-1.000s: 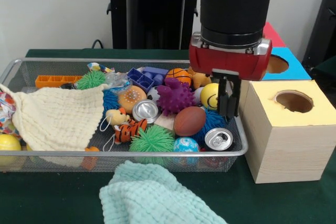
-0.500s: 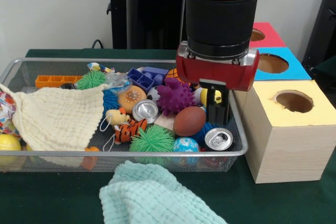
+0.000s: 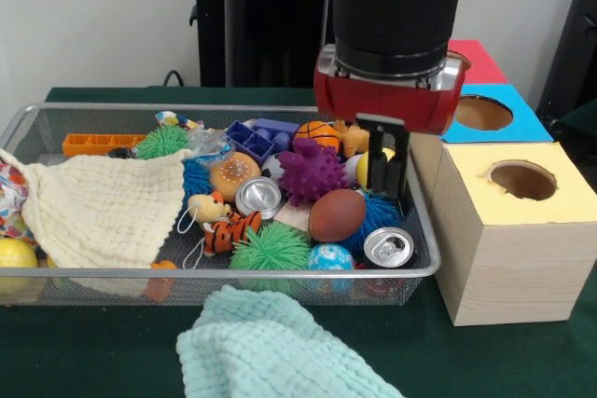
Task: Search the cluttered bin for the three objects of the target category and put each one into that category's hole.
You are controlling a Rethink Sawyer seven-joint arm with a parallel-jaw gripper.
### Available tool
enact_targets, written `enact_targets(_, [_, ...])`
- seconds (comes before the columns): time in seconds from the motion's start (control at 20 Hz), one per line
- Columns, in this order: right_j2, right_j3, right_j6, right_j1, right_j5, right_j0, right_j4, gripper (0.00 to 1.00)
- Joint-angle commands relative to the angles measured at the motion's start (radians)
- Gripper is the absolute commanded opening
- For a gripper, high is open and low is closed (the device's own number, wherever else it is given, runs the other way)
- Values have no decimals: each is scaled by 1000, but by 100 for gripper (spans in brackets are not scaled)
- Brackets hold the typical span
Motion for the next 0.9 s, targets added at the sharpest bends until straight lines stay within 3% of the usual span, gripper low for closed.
enact_targets(0.05, [43,92,-199,-110,147,-14,-50,0])
enact_targets(0.3, [43,107,-188,-134,154,-16,-53,0])
enact_targets(0.9, [58,84,-193,-112,152,-21,-67,0])
